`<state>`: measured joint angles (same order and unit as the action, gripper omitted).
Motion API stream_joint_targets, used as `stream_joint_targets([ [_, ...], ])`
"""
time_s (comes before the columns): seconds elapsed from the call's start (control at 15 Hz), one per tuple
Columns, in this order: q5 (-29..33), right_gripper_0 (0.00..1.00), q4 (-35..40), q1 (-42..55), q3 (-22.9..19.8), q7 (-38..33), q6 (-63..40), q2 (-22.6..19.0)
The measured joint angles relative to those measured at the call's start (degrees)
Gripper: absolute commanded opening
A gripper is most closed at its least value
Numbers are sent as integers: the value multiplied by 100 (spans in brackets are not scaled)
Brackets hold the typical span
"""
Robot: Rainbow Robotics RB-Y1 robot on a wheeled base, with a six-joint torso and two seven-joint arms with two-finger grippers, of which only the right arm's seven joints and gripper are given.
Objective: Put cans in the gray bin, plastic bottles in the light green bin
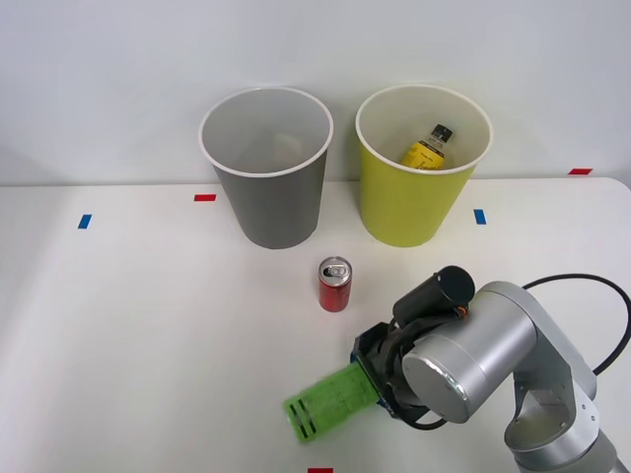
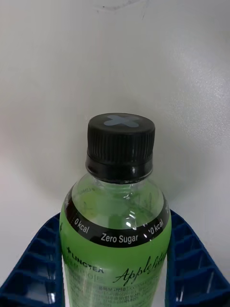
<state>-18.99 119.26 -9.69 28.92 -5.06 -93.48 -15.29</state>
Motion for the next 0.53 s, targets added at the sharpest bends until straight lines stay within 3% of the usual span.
stream_joint_targets([
  [0.2,131,0,3,4,11,284,3,25],
  [0.53,339,0,373,279,-639,2335,4,124],
])
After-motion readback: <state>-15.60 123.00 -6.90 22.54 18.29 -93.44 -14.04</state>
